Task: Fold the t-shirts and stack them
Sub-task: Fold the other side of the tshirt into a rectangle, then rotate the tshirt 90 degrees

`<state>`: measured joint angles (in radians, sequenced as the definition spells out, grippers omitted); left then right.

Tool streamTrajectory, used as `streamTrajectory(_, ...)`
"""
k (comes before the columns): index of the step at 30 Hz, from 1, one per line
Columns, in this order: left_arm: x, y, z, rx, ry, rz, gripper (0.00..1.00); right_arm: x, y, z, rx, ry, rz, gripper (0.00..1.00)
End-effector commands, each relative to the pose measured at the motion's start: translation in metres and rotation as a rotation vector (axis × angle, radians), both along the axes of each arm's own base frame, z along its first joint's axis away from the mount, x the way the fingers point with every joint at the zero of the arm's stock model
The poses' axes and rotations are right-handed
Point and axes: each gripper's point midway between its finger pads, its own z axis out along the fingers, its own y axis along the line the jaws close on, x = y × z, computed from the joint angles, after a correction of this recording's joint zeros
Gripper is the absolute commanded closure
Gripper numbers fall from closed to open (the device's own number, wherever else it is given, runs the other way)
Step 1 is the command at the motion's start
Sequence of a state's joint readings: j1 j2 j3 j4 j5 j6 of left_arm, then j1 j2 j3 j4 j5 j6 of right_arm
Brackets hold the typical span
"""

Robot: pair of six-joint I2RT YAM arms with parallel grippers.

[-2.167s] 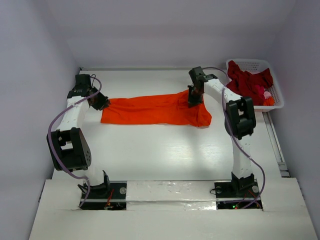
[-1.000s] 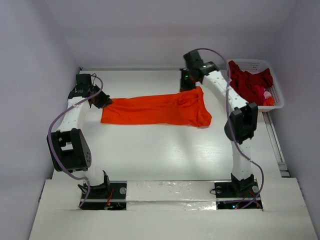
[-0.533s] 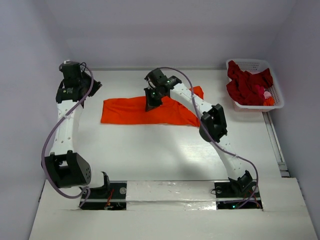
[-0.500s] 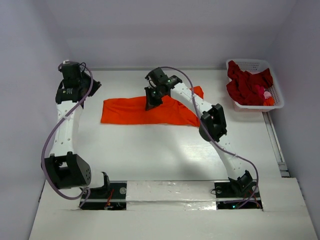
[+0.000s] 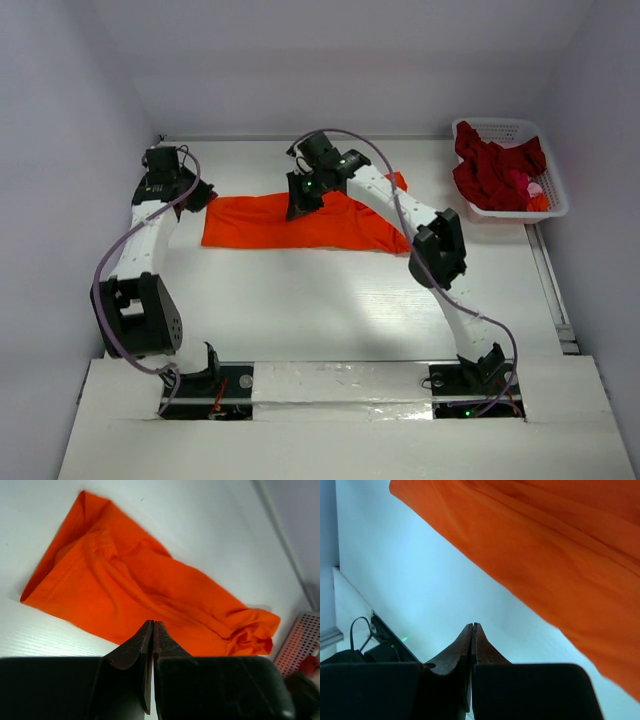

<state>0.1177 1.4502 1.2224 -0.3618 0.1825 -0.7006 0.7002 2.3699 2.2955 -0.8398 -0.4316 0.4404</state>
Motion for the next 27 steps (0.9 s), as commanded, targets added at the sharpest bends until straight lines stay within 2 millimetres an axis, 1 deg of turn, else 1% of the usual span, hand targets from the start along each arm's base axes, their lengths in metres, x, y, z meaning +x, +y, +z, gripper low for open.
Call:
streamTrajectory(1,0.011,-0.005,-0.013,-0.017,-0.009,-0.027,1.0,0.001,-0.03,0.1,0.025,-0.234,-0.055,1.0)
streamTrajectory(2,0.013,-0.005,-0.018,-0.021,0.001,-0.03,1.0,0.005,-0.04,0.111,-0.002,-0.278,-0.102,1.0)
streamTrajectory(3,0.015,-0.005,-0.029,-0.024,0.027,-0.029,1.0,0.0,-0.05,0.143,0.021,-0.33,-0.126,1.0)
streamTrajectory(4,0.017,-0.003,-0.032,-0.019,0.034,-0.025,1.0,-0.002,-0.058,0.155,0.018,-0.351,-0.148,1.0)
streamTrajectory(5,0.018,-0.003,-0.036,-0.016,0.04,-0.023,1.0,-0.002,-0.066,0.172,0.023,-0.385,-0.185,1.0)
streamTrajectory(6,0.02,-0.002,-0.043,-0.015,0.055,-0.024,1.0,-0.005,-0.07,0.187,0.04,-0.402,-0.199,1.0)
streamTrajectory(7,0.022,-0.001,-0.045,-0.012,0.057,-0.023,1.0,-0.01,-0.081,0.209,0.063,-0.425,-0.22,1.0)
streamTrajectory(8,0.024,-0.001,-0.046,-0.01,0.055,-0.026,1.0,-0.015,-0.085,0.224,0.086,-0.442,-0.229,1.0)
streamTrajectory(9,0.026,-0.001,-0.053,-0.013,0.068,-0.029,1.0,-0.019,-0.088,0.234,0.103,-0.444,-0.237,1.0)
streamTrajectory(10,0.029,-0.002,-0.054,-0.015,0.068,-0.034,1.0,-0.026,-0.093,0.248,0.125,-0.457,-0.241,1.0)
streamTrajectory(11,0.031,-0.007,-0.058,-0.016,0.076,-0.053,1.0,-0.029,-0.095,0.253,0.134,-0.46,-0.247,1.0)
streamTrajectory(12,0.031,-0.008,-0.072,-0.024,0.113,-0.058,1.0,-0.032,-0.098,0.258,0.141,-0.459,-0.258,1.0)
streamTrajectory(13,0.034,-0.01,-0.074,-0.031,0.122,-0.065,1.0,-0.035,-0.1,0.262,0.146,-0.46,-0.263,1.0)
streamTrajectory(14,0.034,-0.015,-0.079,-0.036,0.133,-0.079,1.0,-0.04,-0.104,0.269,0.157,-0.467,-0.266,1.0)
streamTrajectory(15,0.034,-0.016,-0.088,-0.044,0.154,-0.082,1.0,-0.042,-0.106,0.27,0.159,-0.464,-0.269,1.0)
streamTrajectory(17,0.033,-0.016,-0.095,-0.047,0.171,-0.08,1.0,-0.045,-0.11,0.273,0.157,-0.47,-0.276,1.0)
streamTrajectory(18,0.032,-0.02,-0.1,-0.046,0.184,-0.085,1.0,-0.048,-0.113,0.276,0.159,-0.476,-0.279,1.0)
streamTrajectory(20,0.031,-0.022,-0.101,-0.039,0.19,-0.086,1.0,-0.048,-0.117,0.271,0.135,-0.475,-0.286,1.0)
streamTrajectory(22,0.03,-0.018,-0.102,-0.023,0.198,-0.072,1.0,-0.049,-0.12,0.268,0.124,-0.473,-0.286,1.0)
streamTrajectory(23,0.029,-0.021,-0.103,-0.016,0.2,-0.079,1.0,-0.048,-0.119,0.261,0.116,-0.463,-0.284,1.0)
streamTrajectory(27,0.028,-0.016,-0.112,0.008,0.227,-0.066,1.0,-0.05,-0.118,0.258,0.128,-0.453,-0.285,1.0)
